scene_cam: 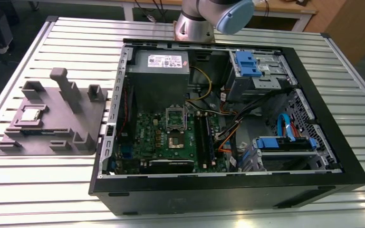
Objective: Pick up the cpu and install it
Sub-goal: 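Pick up the cpu and move it towards the insertion slot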
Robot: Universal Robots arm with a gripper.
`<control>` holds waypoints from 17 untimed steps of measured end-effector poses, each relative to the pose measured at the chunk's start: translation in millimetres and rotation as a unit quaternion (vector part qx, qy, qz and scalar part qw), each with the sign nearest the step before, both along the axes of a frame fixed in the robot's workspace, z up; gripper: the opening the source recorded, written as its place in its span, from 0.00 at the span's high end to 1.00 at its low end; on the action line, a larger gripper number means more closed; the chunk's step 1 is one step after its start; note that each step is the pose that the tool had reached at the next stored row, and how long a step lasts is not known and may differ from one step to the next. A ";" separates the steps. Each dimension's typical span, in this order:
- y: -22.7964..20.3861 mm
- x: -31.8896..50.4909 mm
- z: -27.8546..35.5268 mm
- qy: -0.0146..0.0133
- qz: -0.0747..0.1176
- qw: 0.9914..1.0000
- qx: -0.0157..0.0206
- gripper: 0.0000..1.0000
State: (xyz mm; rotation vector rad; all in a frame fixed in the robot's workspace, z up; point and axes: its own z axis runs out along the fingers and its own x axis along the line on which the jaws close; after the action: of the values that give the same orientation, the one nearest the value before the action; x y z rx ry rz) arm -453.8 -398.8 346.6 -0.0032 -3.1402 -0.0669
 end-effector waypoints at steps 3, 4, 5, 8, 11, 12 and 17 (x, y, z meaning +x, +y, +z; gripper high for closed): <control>0.0 0.0 -1.7 0.000 0.000 1.000 0.000 0.41; 0.0 0.0 -2.9 0.000 0.000 1.000 0.000 0.41; 0.0 0.0 -3.1 0.000 0.000 1.000 0.000 0.41; 0.0 0.0 -3.6 0.000 0.000 1.000 0.000 0.41; 0.0 0.0 -4.1 0.000 0.000 1.000 0.000 0.41; 0.0 0.0 -4.8 0.000 0.000 1.000 0.000 0.41; 0.0 0.0 -6.3 0.000 0.000 1.000 0.000 0.41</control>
State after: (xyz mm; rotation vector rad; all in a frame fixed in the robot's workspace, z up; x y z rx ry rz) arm -453.8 -398.8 340.3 -0.0032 -3.1401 -0.0669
